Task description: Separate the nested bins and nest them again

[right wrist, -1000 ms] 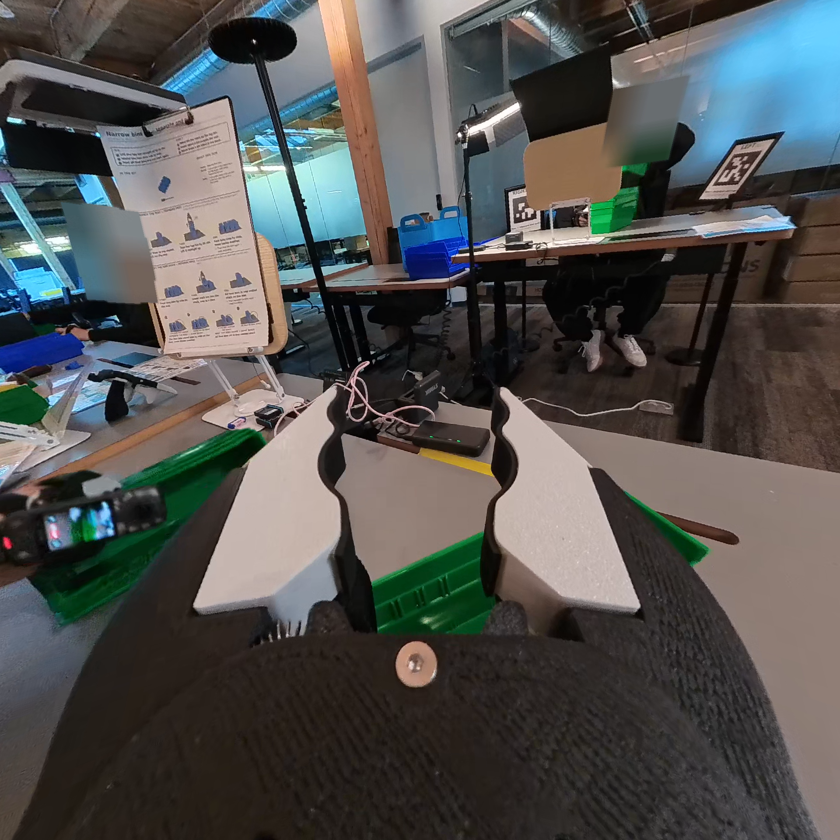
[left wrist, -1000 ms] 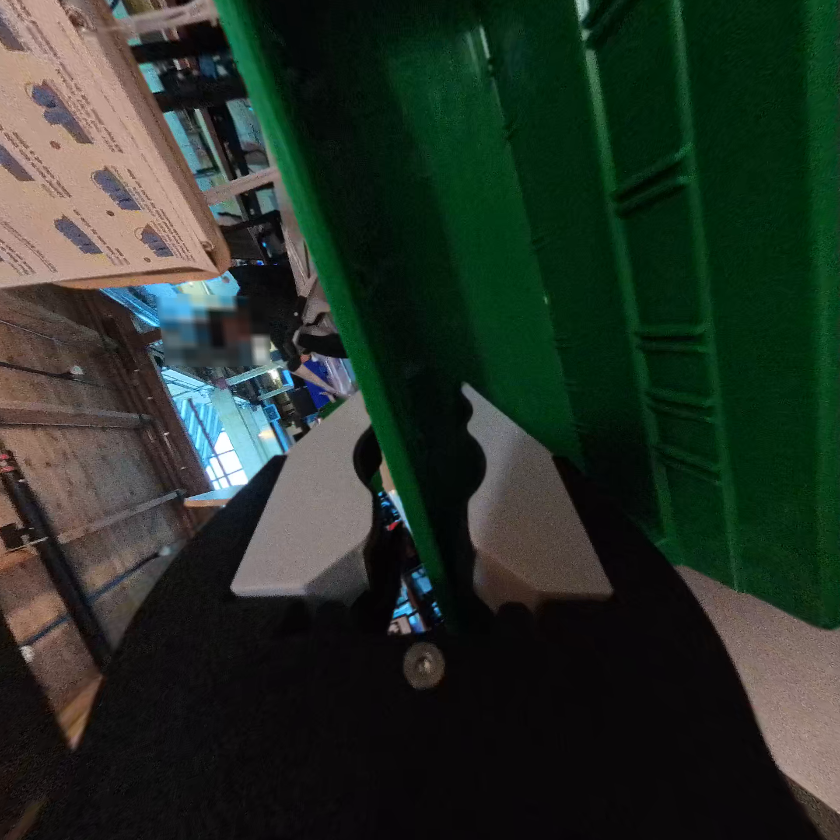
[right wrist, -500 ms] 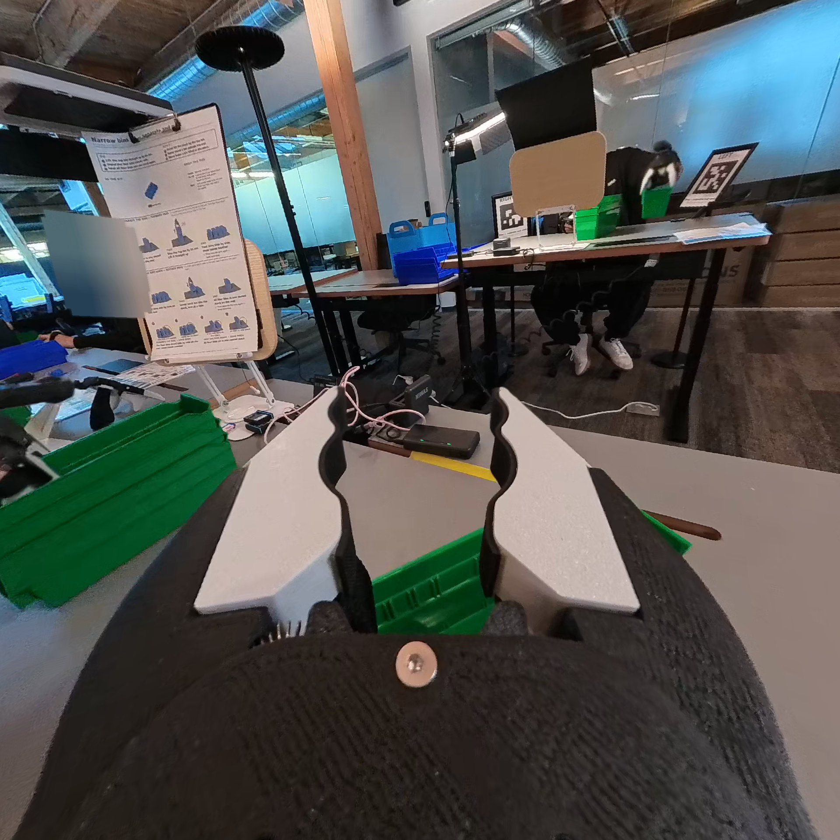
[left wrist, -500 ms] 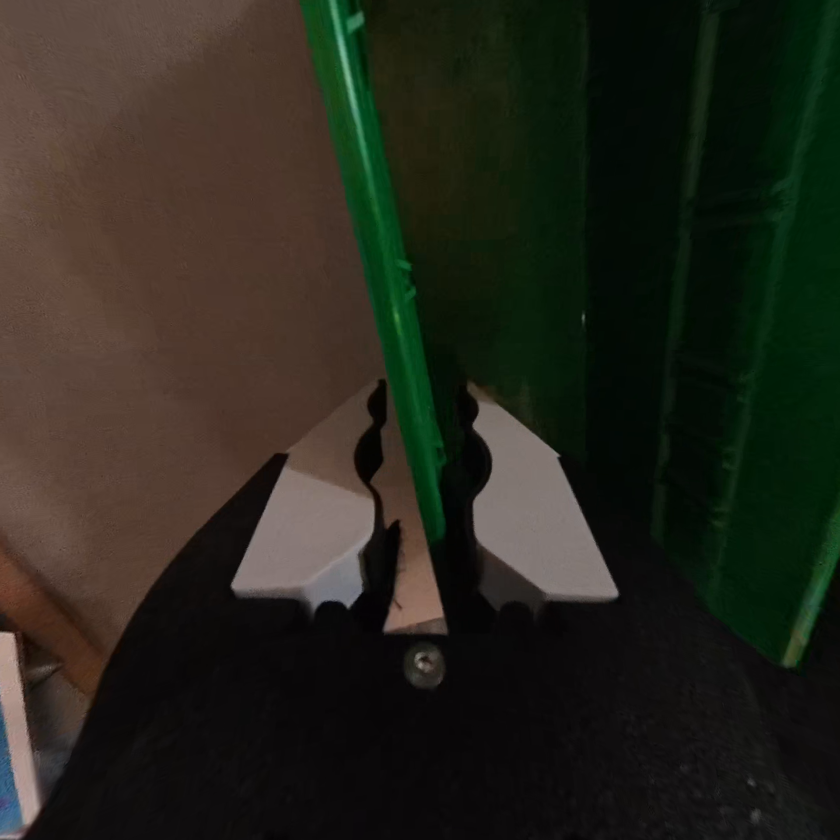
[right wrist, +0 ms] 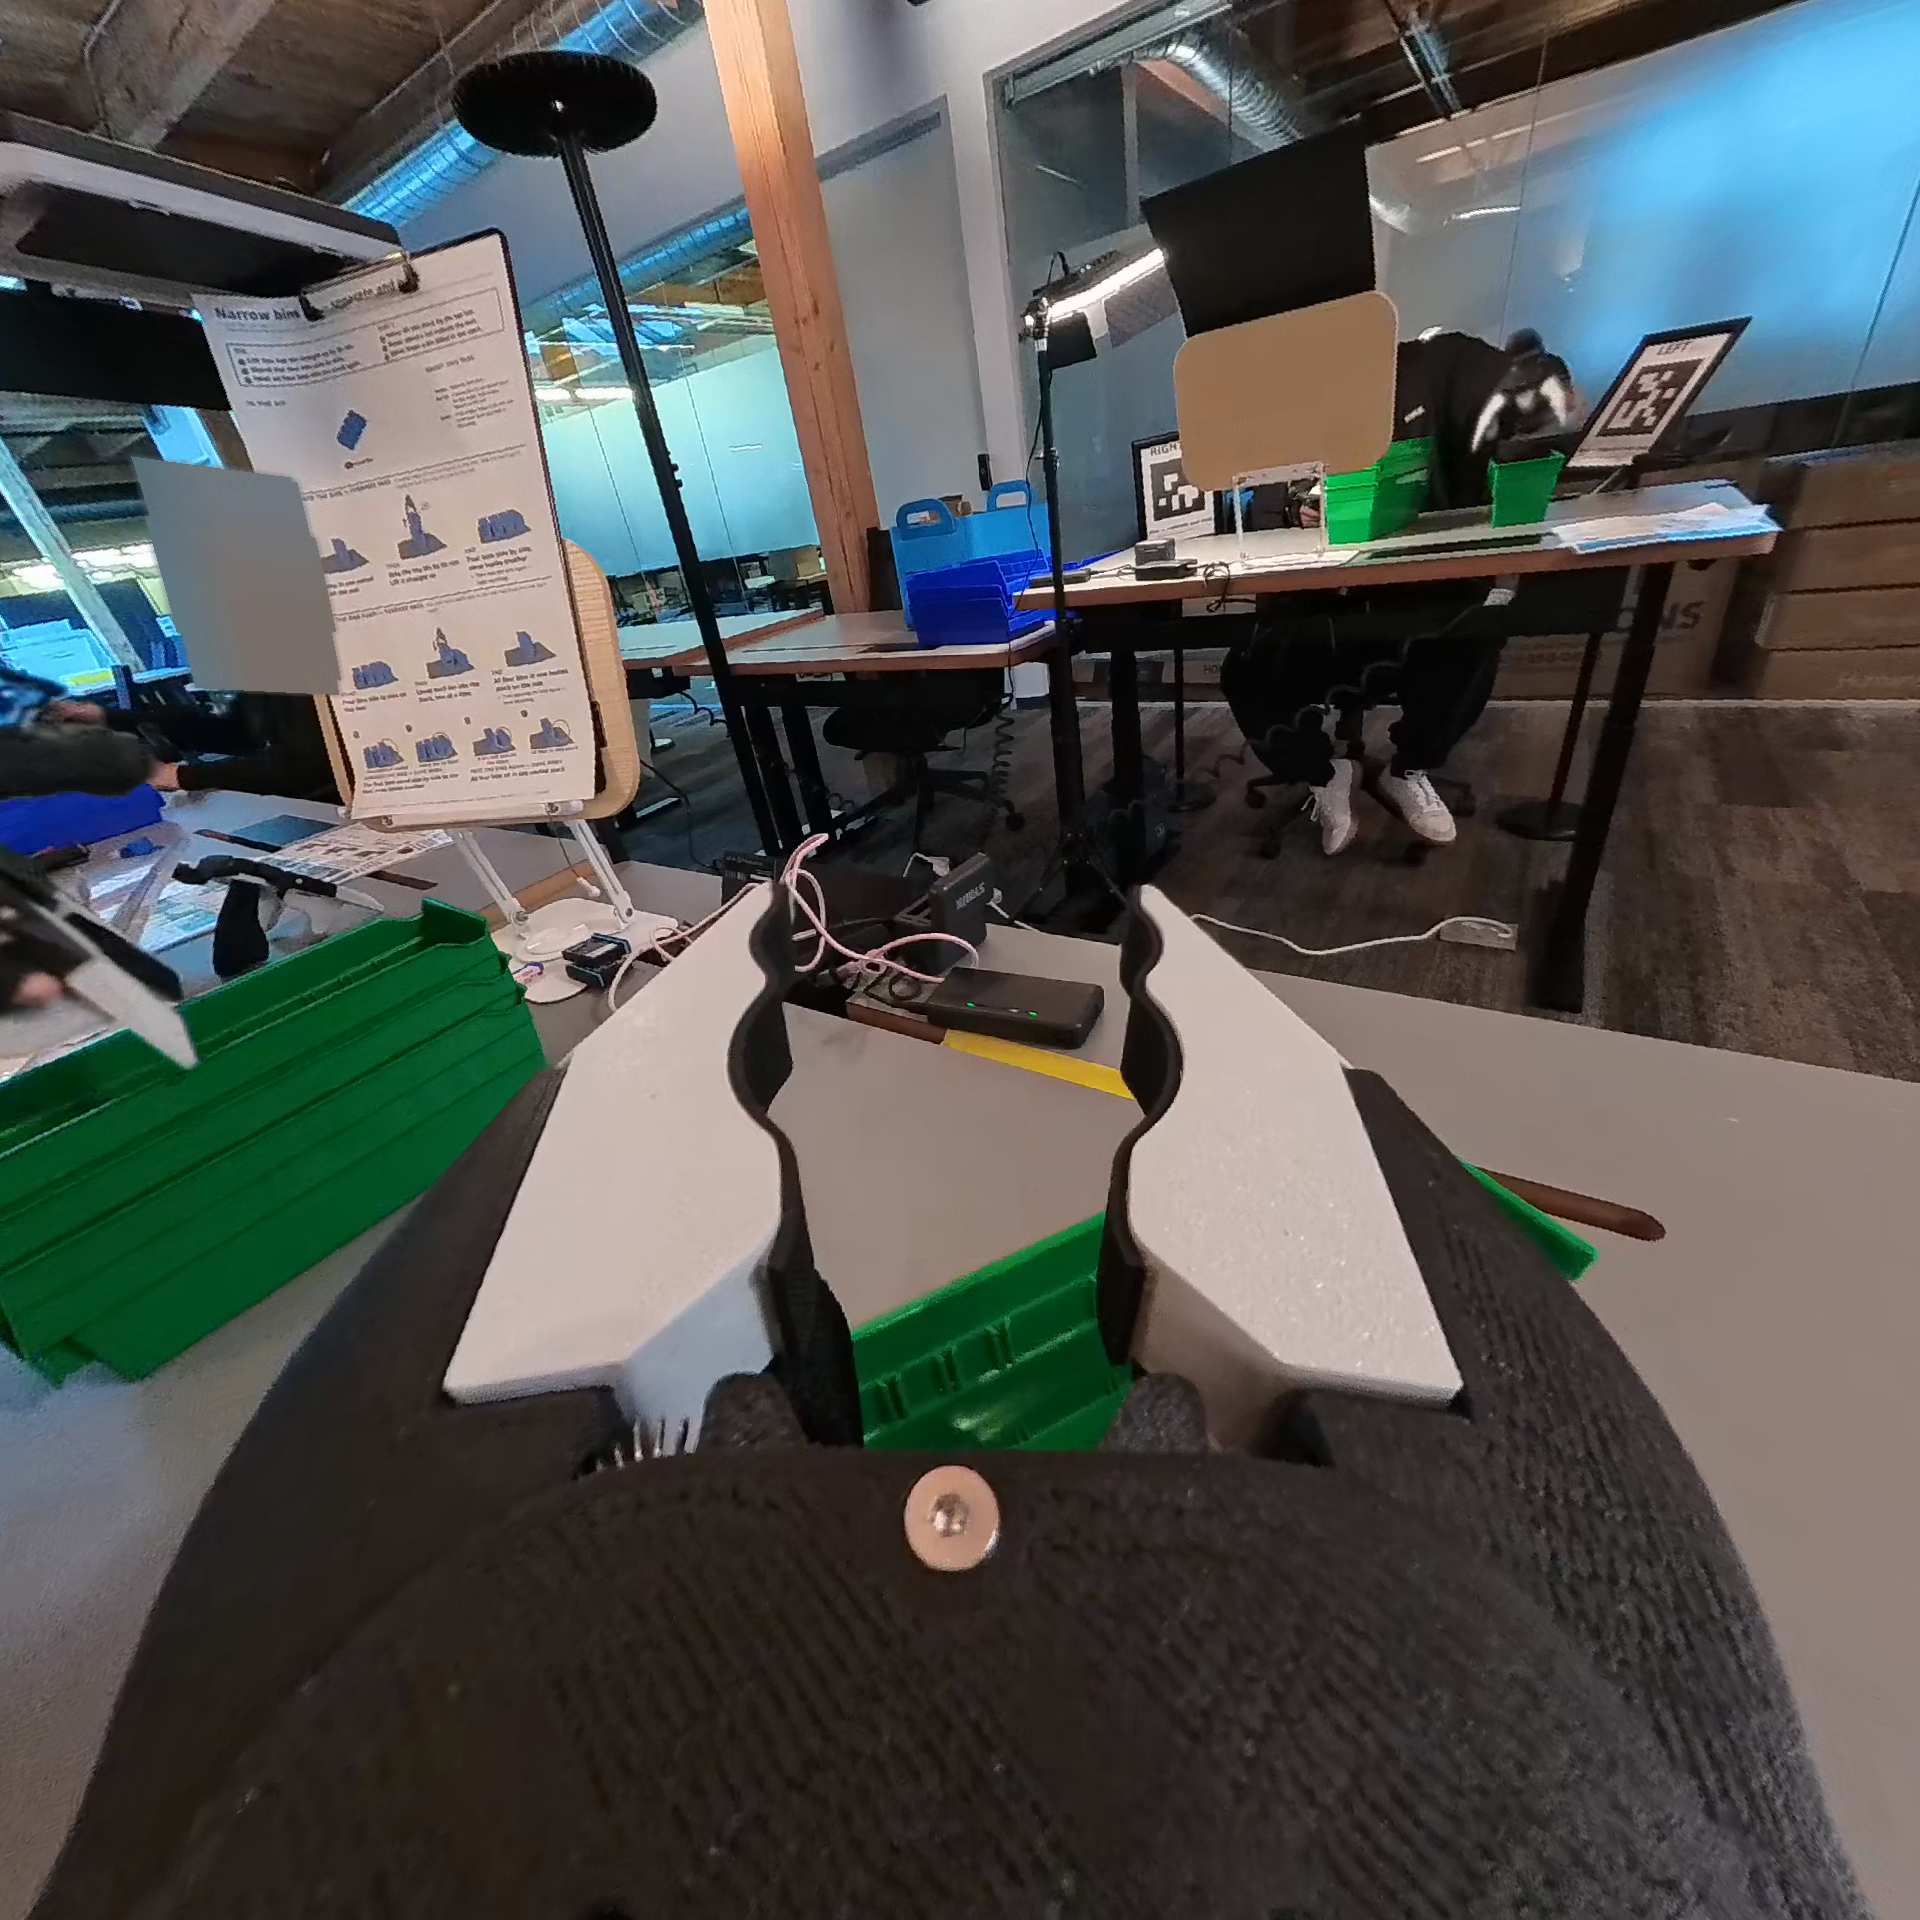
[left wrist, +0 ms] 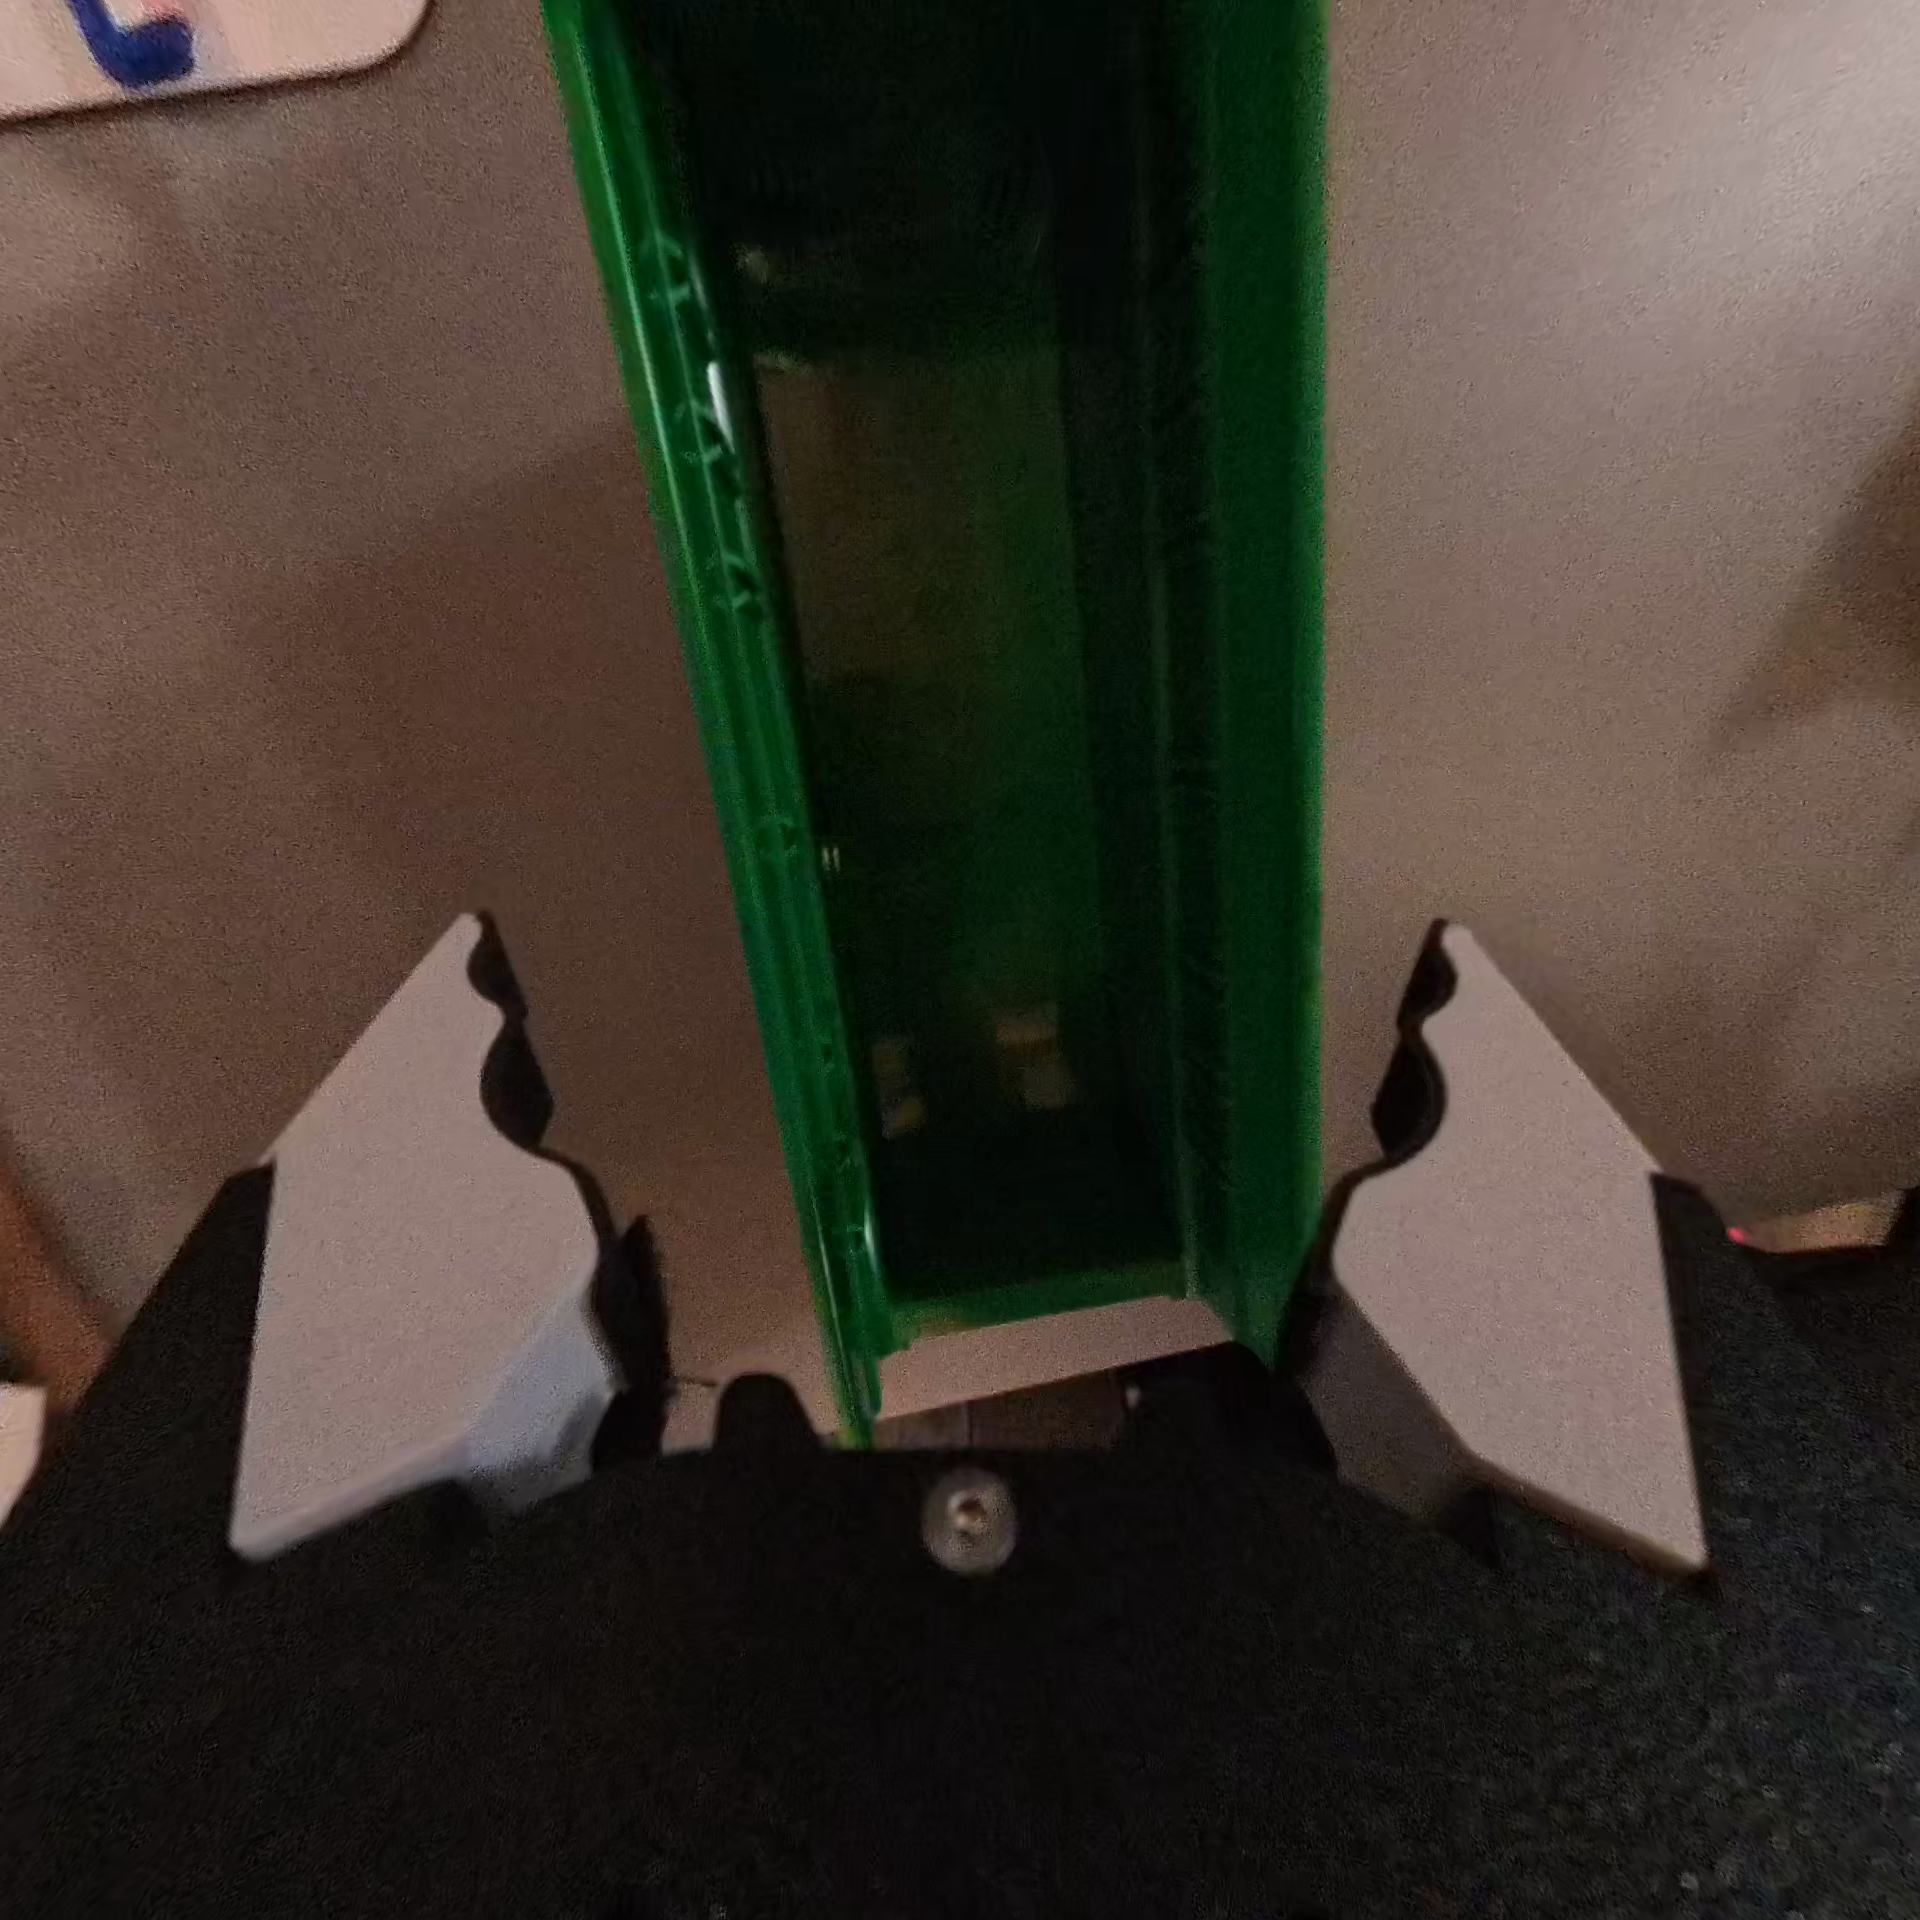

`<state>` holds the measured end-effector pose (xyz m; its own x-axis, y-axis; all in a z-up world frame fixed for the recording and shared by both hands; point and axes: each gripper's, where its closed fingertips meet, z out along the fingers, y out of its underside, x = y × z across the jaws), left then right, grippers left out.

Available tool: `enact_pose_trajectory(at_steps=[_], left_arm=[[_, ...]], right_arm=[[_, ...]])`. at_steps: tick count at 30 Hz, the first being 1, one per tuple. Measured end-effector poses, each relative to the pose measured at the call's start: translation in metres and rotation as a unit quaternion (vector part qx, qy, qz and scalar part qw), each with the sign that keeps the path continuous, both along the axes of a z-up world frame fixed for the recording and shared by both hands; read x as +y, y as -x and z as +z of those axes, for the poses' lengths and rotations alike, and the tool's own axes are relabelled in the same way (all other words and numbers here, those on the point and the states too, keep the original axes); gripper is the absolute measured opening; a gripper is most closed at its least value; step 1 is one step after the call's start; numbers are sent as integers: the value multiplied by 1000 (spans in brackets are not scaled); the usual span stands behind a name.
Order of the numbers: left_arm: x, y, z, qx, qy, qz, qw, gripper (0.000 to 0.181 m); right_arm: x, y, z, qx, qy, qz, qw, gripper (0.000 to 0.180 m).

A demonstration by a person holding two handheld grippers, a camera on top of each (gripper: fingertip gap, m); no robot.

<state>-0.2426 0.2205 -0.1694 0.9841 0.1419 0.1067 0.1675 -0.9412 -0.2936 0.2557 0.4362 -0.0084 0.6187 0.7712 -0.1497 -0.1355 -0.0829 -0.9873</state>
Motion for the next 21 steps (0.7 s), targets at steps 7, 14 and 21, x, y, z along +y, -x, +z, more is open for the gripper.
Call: enact_pose_trajectory(at_steps=[7, 14, 21], left_arm=[[13, -10, -25, -10, 78, 46, 996, 115], [7, -3, -20, -19, 89, 85, 992, 100], [-1, 13, -3, 14, 68, 96, 993, 98]], right_arm=[[-3, 5, -1, -4, 0, 12, 1000, 63], [-3, 5, 0, -2, 0, 14, 1000, 63], [-3, 5, 0, -2, 0, 12, 1000, 63]])
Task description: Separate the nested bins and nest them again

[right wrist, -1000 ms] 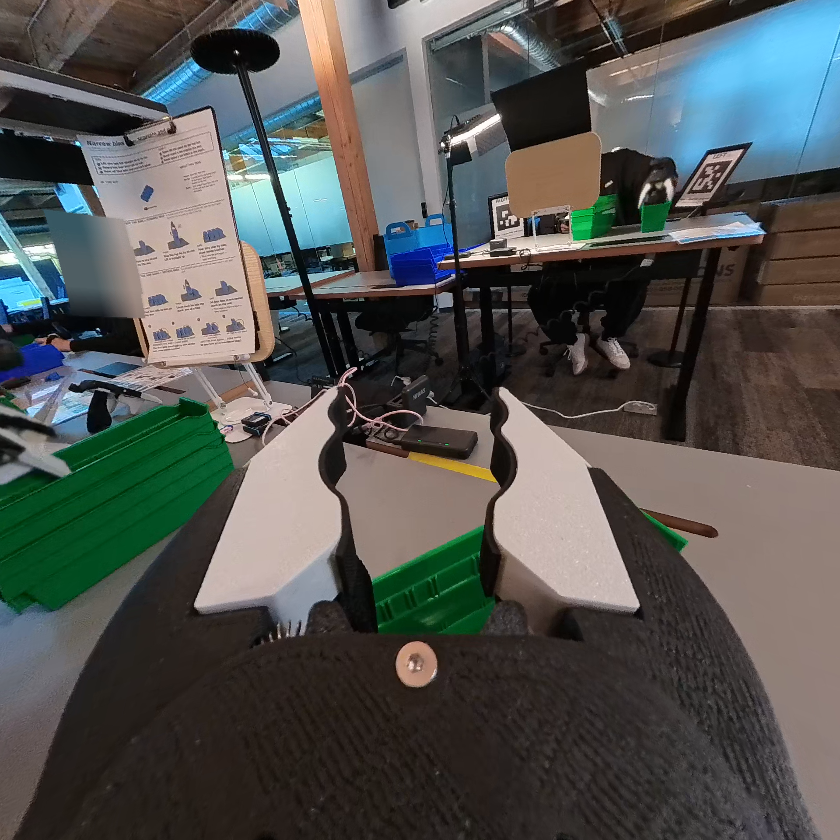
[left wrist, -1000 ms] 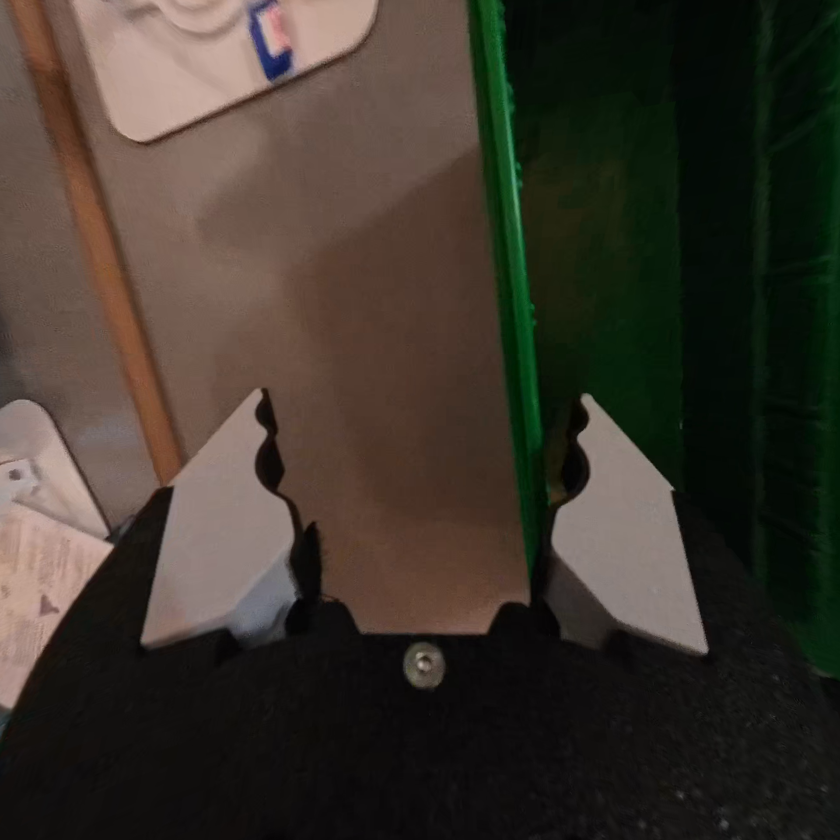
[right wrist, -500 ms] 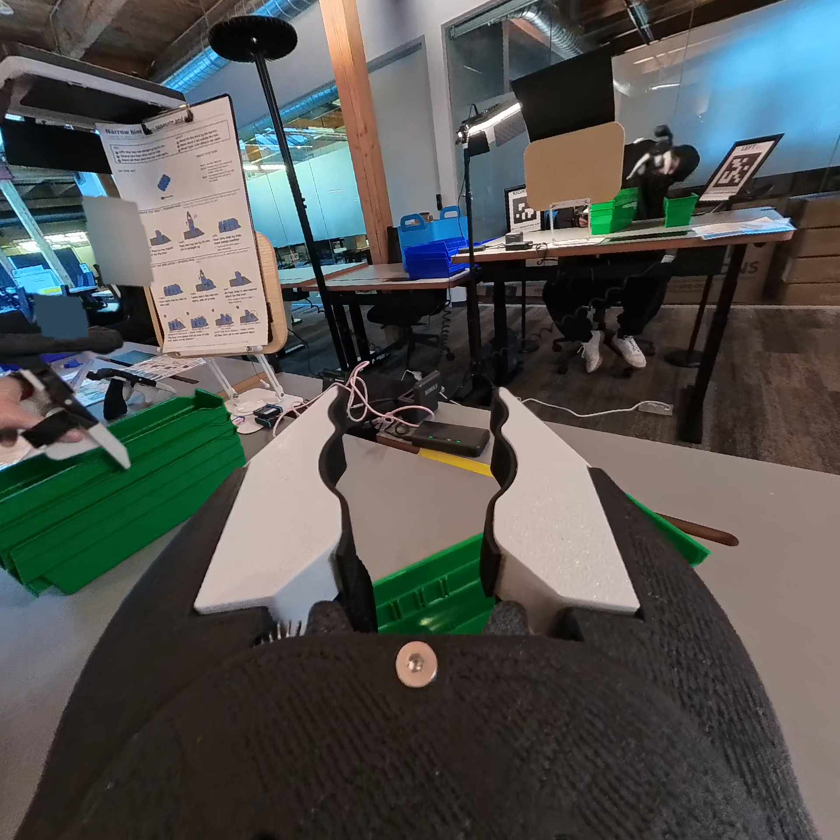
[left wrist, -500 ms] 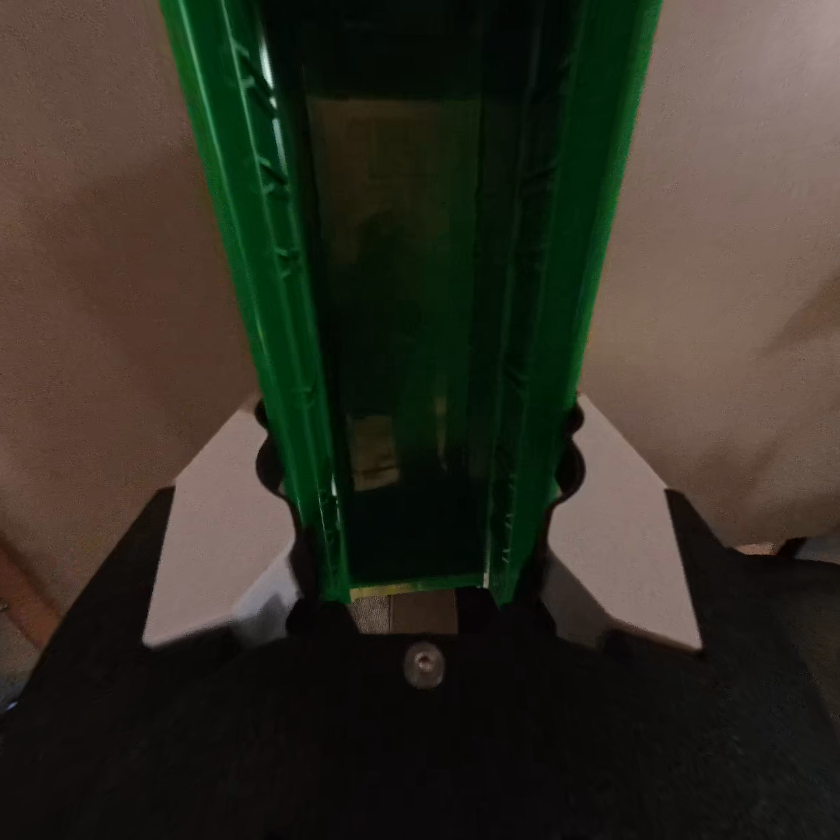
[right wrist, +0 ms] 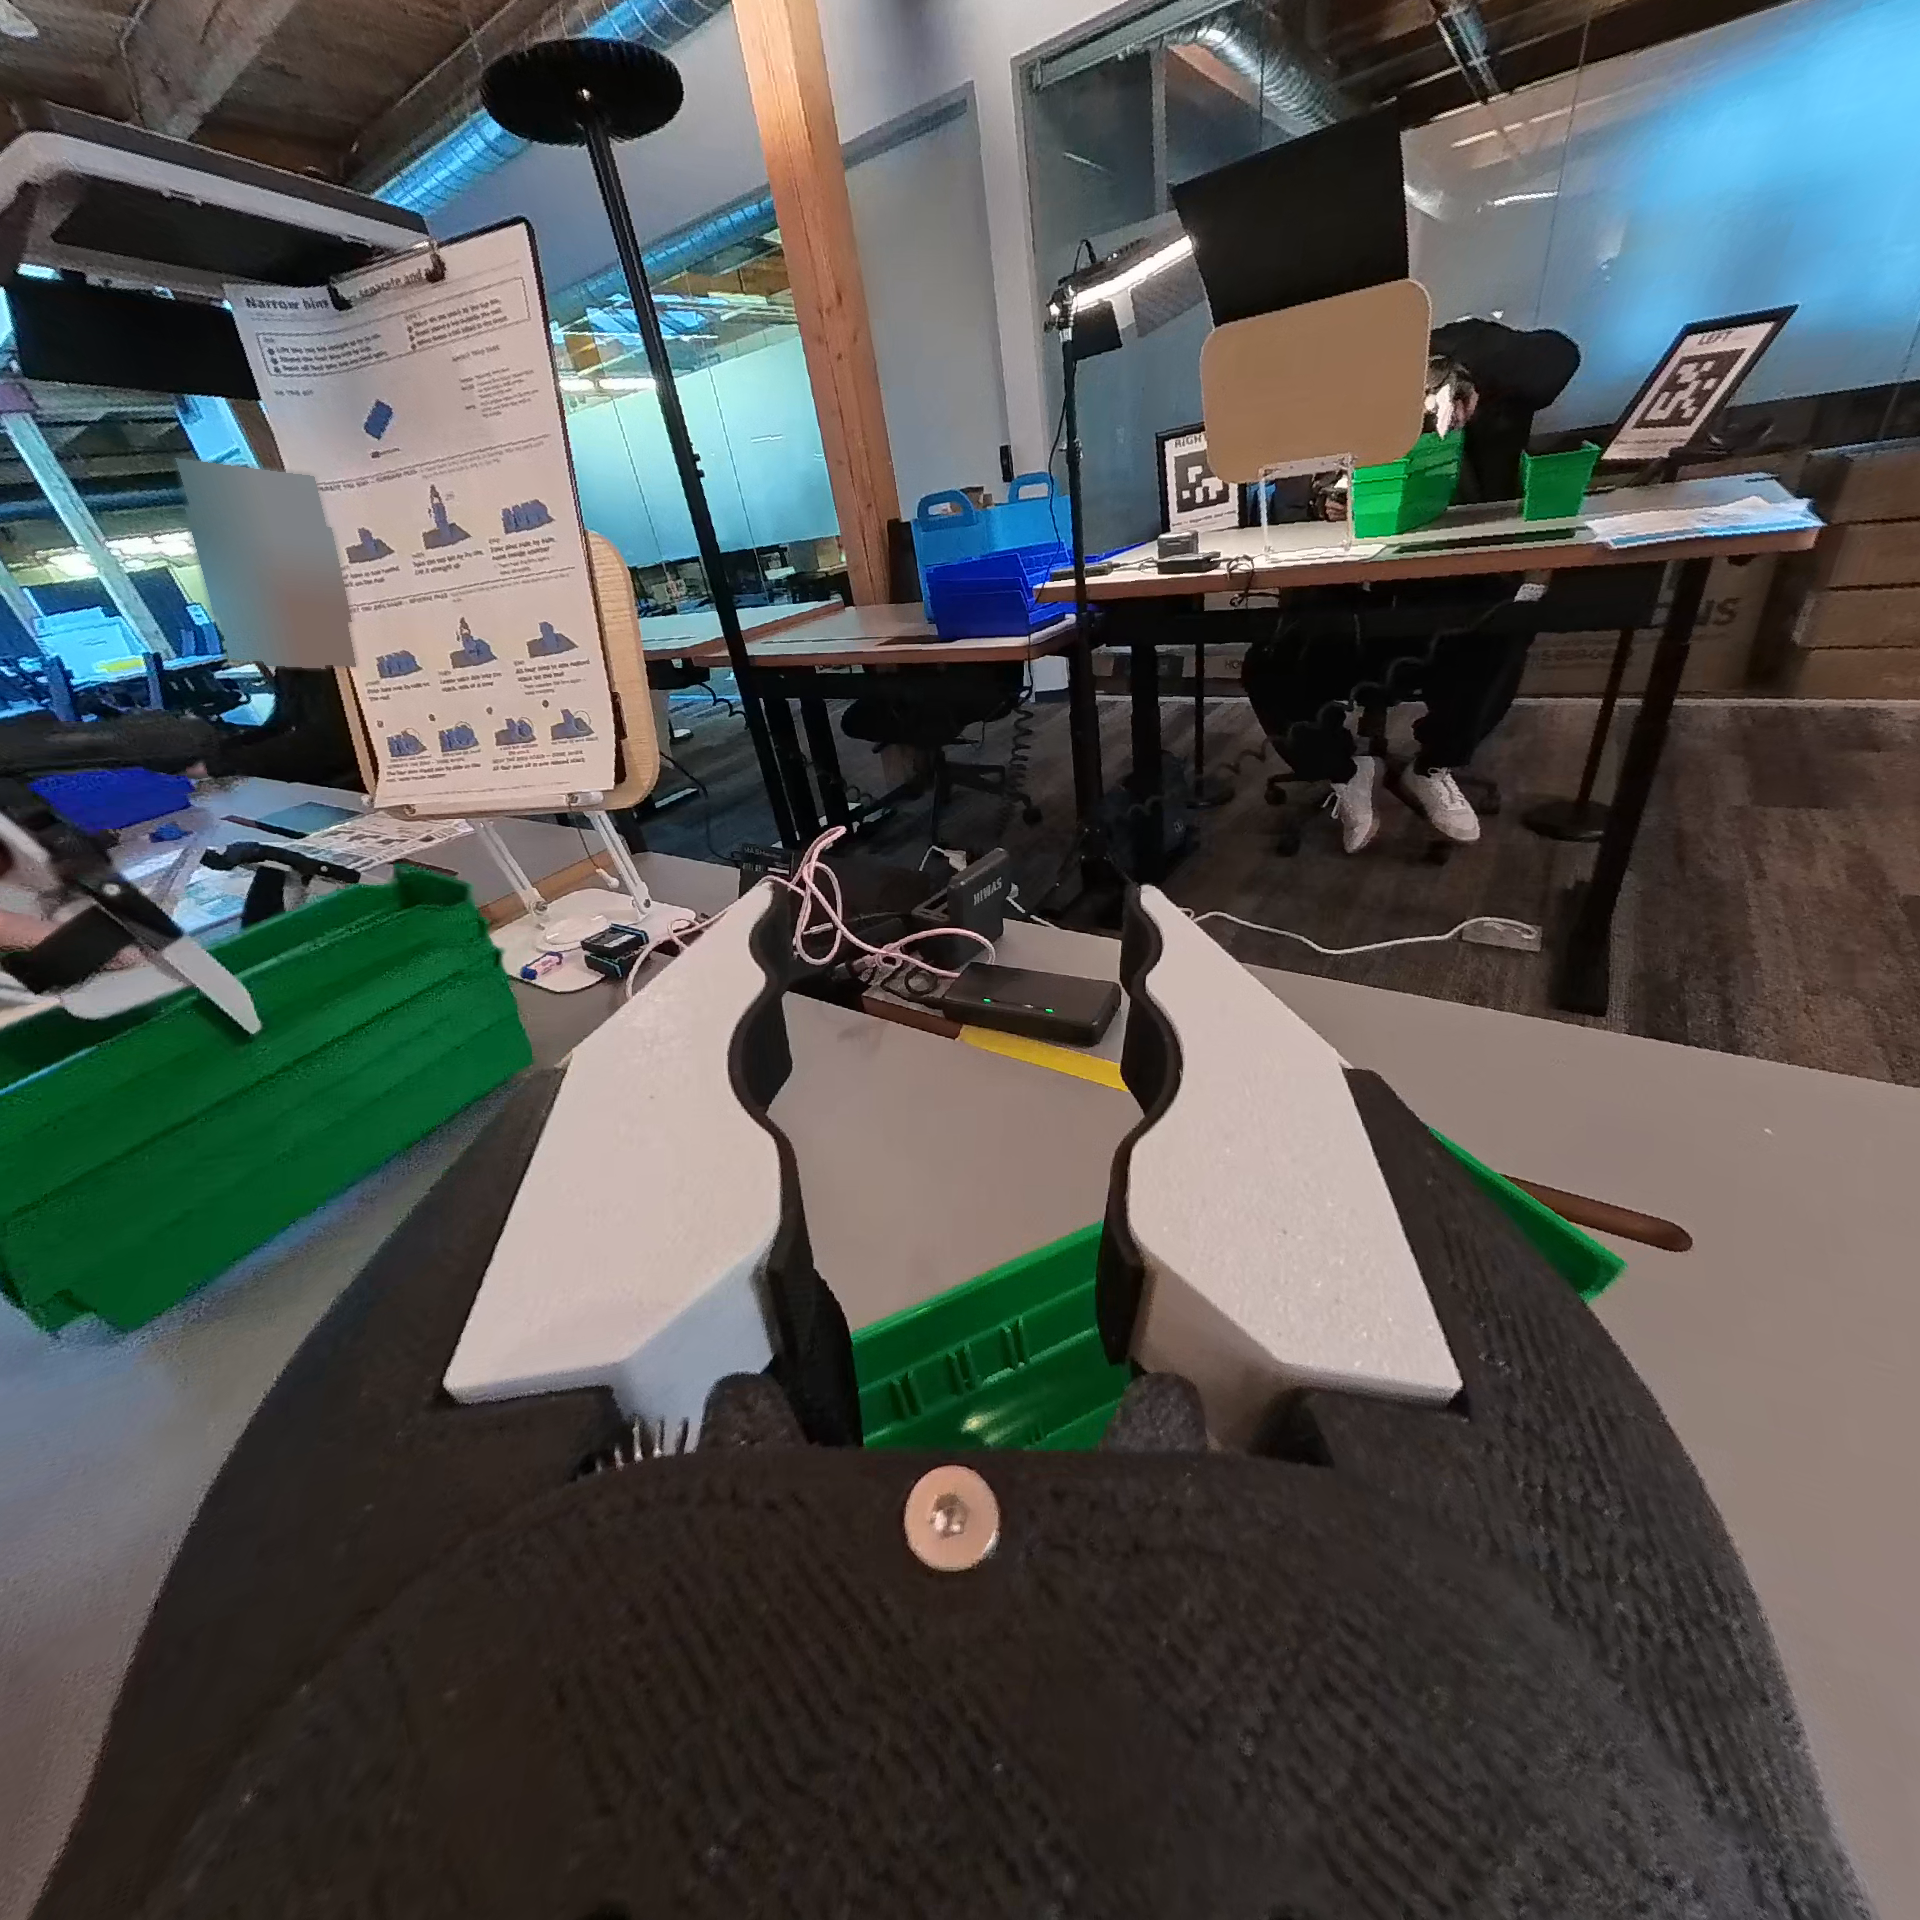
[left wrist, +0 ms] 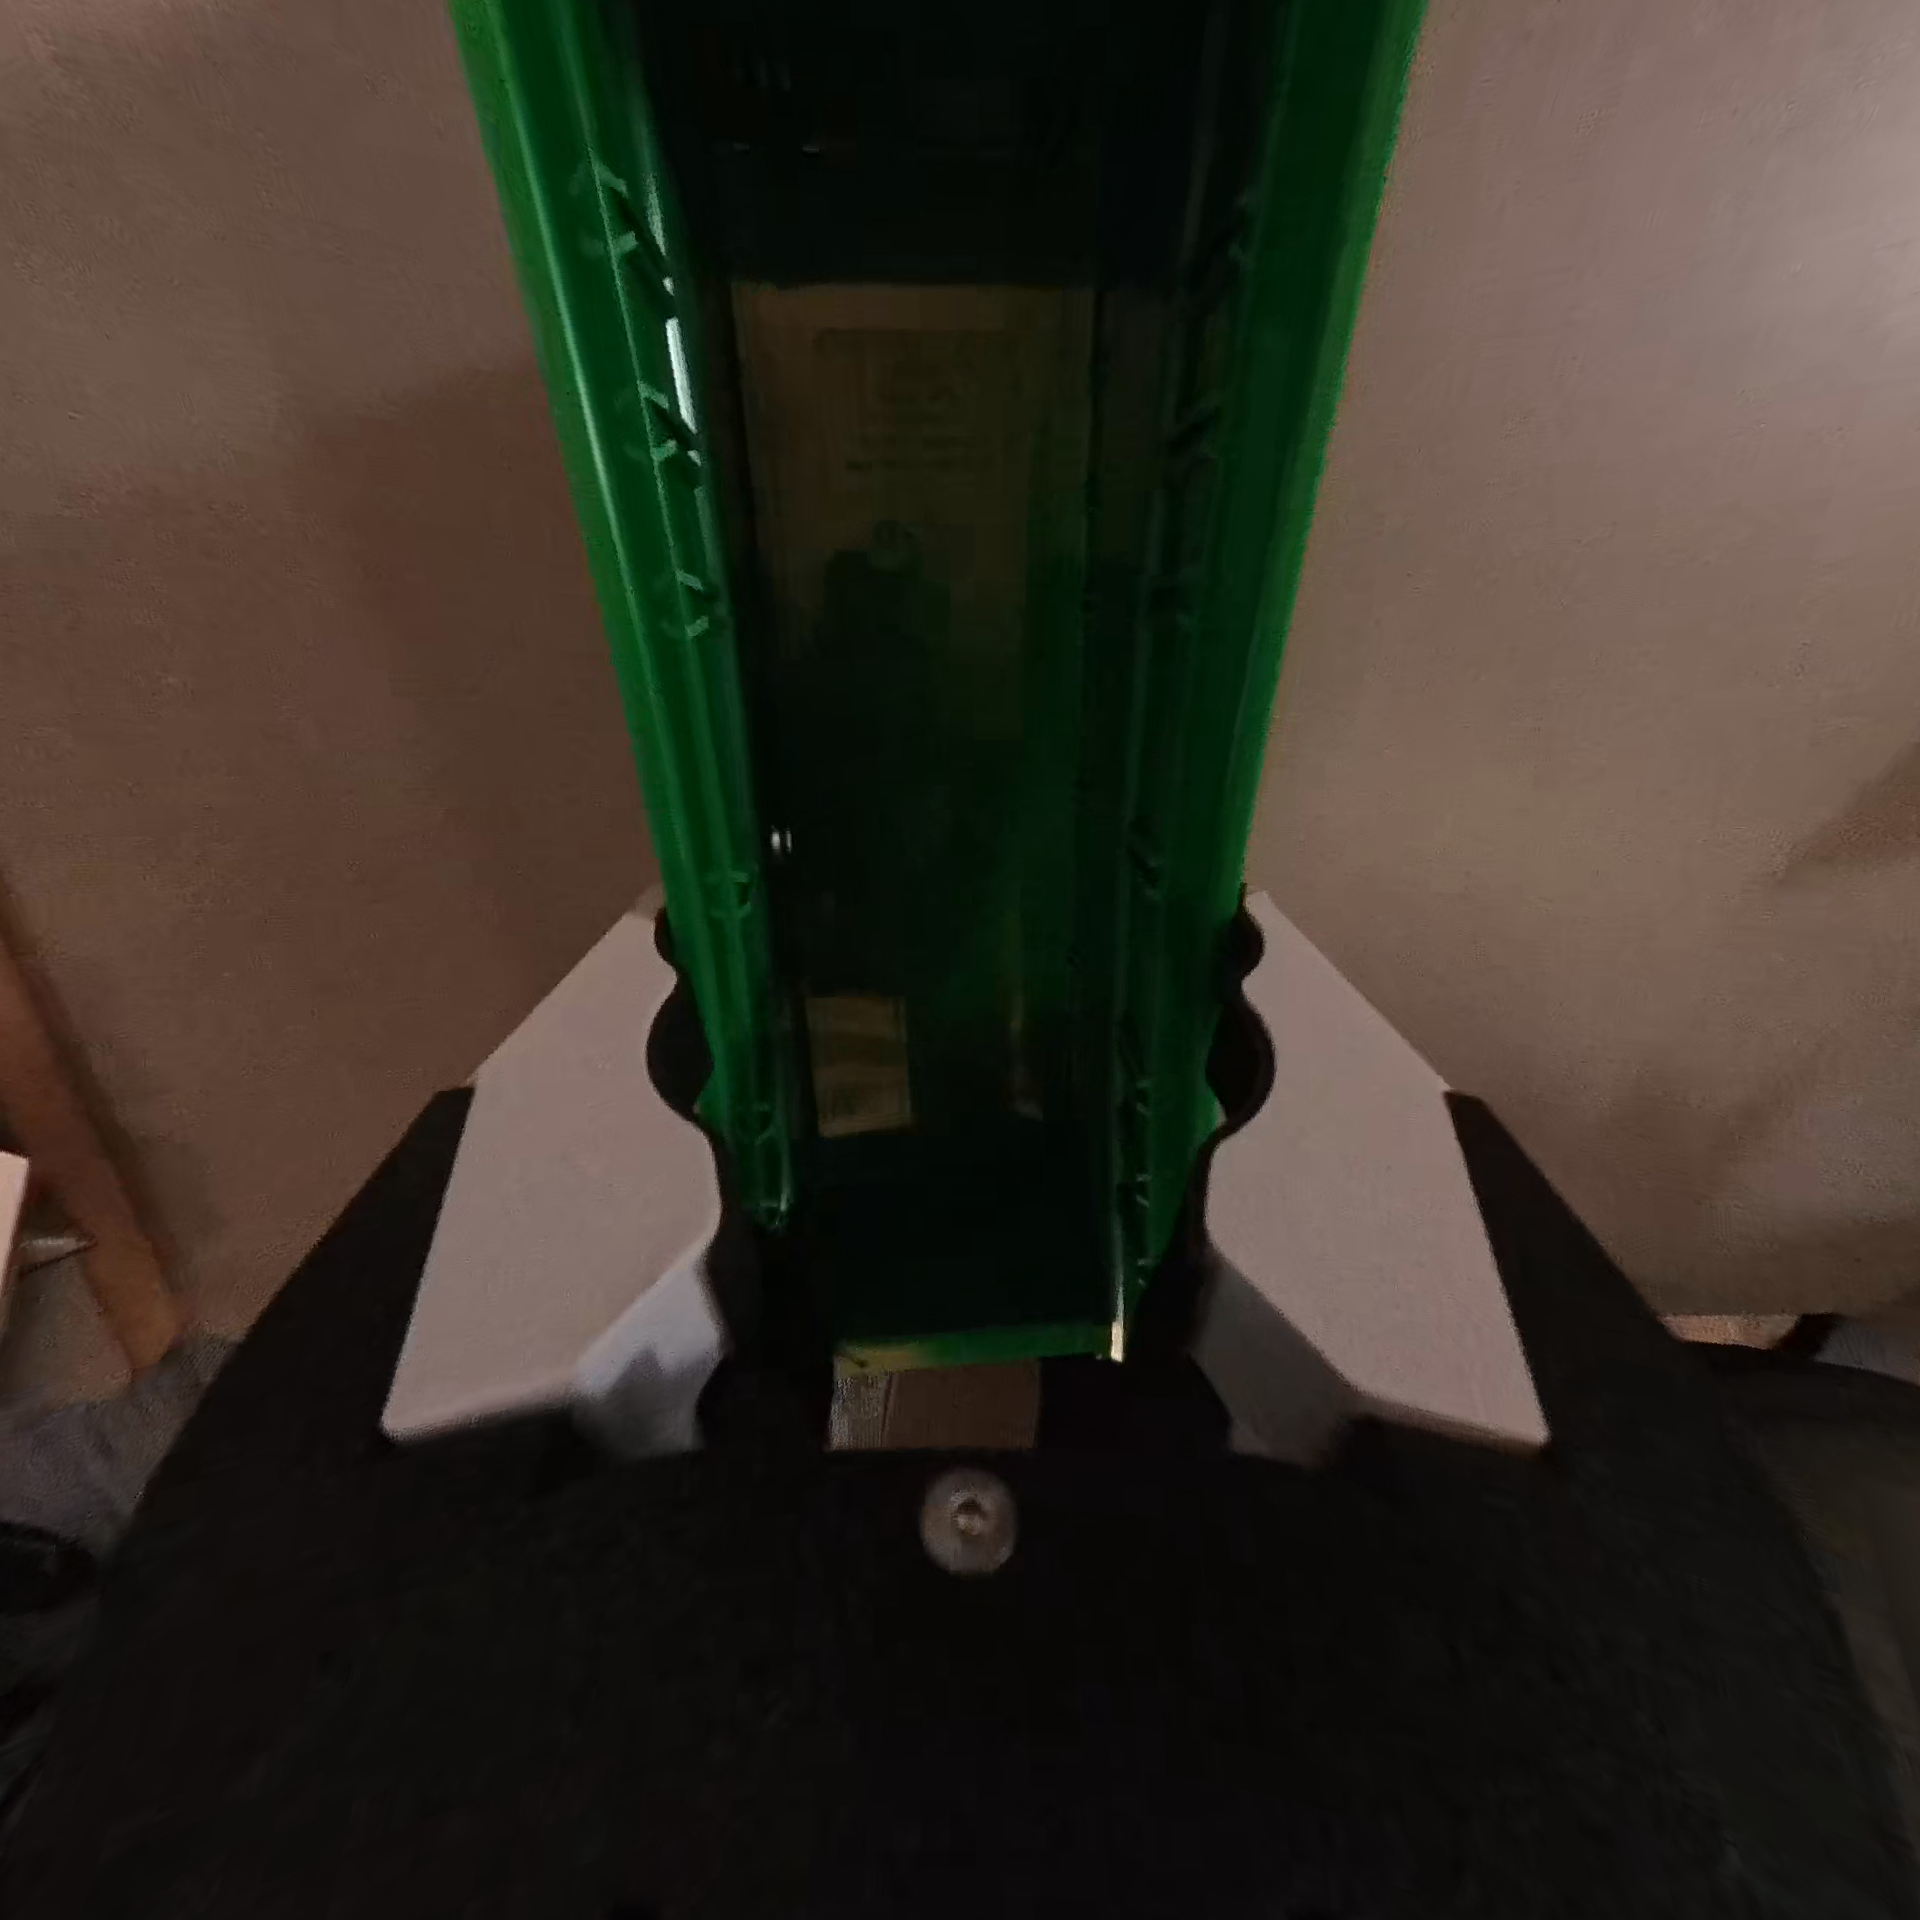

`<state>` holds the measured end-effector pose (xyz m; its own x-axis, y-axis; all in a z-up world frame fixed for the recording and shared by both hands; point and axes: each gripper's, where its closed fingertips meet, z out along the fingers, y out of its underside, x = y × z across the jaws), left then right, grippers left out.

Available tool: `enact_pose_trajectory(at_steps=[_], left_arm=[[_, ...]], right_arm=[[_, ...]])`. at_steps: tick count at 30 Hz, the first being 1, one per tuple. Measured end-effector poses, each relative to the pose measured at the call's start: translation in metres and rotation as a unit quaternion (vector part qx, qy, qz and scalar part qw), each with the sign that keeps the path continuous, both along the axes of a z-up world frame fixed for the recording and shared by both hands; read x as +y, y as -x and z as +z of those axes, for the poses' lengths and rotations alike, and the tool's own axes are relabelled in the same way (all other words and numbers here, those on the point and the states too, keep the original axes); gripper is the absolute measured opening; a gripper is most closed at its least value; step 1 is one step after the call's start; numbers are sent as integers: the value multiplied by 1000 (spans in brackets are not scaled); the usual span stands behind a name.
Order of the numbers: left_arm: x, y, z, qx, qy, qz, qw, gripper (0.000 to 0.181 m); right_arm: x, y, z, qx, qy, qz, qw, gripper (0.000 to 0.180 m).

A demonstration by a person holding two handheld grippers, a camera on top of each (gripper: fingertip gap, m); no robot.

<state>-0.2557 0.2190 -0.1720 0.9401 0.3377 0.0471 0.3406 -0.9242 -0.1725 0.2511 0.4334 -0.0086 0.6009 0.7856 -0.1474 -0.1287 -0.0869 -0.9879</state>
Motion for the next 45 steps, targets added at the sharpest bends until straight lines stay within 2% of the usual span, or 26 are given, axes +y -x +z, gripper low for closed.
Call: enact_pose_trajectory(at_steps=[5, 7, 10, 14, 17, 21, 25, 28, 31, 33, 35, 39, 45], left_arm=[[-2, 4, 20, -14, -36, 5, 999, 97], [-1, 11, 26, 6, -46, 27, 999, 98], [-4, 16, 27, 29, -36, 10, 999, 98], [-1, 23, 31, 16, -53, 52, 997, 97], [-4, 29, 27, 46, -33, 33, 998, 97], [-3, 22, 25, 0, -53, 42, 998, 97], [-3, 14, 24, 3, -66, 5, 998, 97], [-2, 19, 26, 40, -62, 11, 997, 97], [-3, 14, 25, 58, -51, -36, 996, 97], [-2, 7, 27, 8, -71, -1, 997, 97], [-1, 14, 29, -4, -80, 45, 996, 96], [-6, 25, 19, 79, -37, 10, 996, 97], [0, 12, 33, 14, -98, 13, 995, 97]], right_arm=[[-1, 4, -1, -8, -1, 2, 1000, 63], [-2, 6, -2, -10, -2, 2, 1000, 63], [-3, 9, -2, -15, -2, 5, 1000, 63], [-4, 10, -3, -19, -4, 5, 1000, 63], [-5, 11, -3, -21, -6, 7, 1000, 63], [-4, 13, -4, -27, -6, 5, 1000, 63], [-4, 17, -6, -37, -8, 6, 999, 63], [-5, 20, -7, -42, -10, 6, 999, 63], [-6, 22, -8, -49, -11, 6, 999, 63], [-5, 23, -9, -51, -10, 6, 999, 63], [-4, 24, -10, -52, -8, 7, 999, 63], [-5, 25, -10, -55, -13, 7, 998, 63], [-14, 34, -7, -86, -60, 15, 994, 63]])
